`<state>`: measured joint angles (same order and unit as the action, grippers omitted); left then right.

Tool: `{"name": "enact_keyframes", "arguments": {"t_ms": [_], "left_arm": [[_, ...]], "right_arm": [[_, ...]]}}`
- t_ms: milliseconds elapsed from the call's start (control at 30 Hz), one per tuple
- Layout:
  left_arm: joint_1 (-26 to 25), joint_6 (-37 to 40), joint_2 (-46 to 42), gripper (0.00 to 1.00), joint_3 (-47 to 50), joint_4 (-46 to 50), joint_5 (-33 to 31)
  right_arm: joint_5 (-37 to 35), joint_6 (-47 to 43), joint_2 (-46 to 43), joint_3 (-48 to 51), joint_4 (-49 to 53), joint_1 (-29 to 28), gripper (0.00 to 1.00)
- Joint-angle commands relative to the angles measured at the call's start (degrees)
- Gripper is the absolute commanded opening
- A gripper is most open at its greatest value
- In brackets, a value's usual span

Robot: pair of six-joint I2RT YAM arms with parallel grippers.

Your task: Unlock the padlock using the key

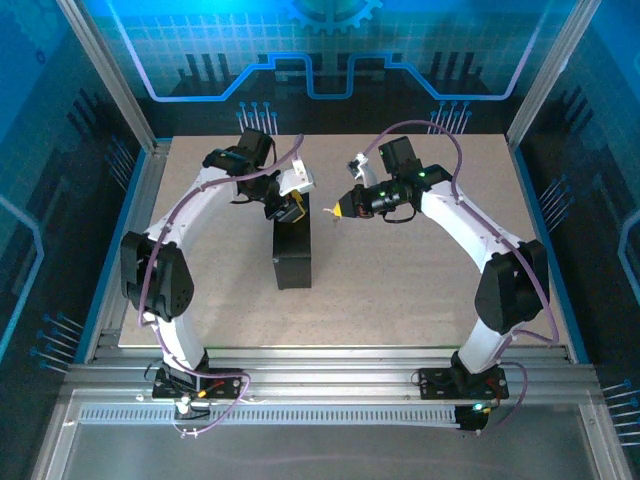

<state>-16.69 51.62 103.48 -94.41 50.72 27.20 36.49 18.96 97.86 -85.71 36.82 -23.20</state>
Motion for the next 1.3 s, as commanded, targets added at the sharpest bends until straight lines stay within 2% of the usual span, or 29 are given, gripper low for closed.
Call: {"name": "enact_keyframes", "arguments": {"t_ms": [0,133,233,333,533,733,1000,1267], "left_arm": [[-1.5,1.5,2.3,0.33,2.6,4.5,-0.6],[-2.4,1.3,1.3,0.33,5.4,2.4,-0.7],[-2.7,0.0,1.0,0.45,6.6,0.4,-0.7],[-2.8,0.0,1.0,0.46,7.0,-0.3,-0.5],[-2.7,0.6,1.7,0.27,6.6,0.6,-0.8],[-2.4,0.6,0.1,0.17,7.3,-0.4,1.0],[-1.2,-1.0,-5.5,0.12,10.3,-6.9,9.3],[-1.1,0.2,-8.5,0.12,10.5,-7.3,14.6]], "right_arm": [[1.1,-1.1,1.2,0.5,0.4,-0.4,0.03],[1.1,-1.3,1.8,0.0,0.6,-0.3,0.03],[1.2,-1.4,2.3,-0.4,0.8,-0.2,0.03],[1.1,-1.4,2.6,-0.6,0.8,-0.3,0.02],[0.7,-1.6,2.2,-0.4,1.2,-0.2,0.02],[1.0,-2.6,1.9,-0.7,2.1,0.5,0.02],[3.9,-5.5,2.3,-2.4,4.0,1.2,0.02],[9.7,-9.7,2.3,-3.3,4.7,2.1,0.02]]}}
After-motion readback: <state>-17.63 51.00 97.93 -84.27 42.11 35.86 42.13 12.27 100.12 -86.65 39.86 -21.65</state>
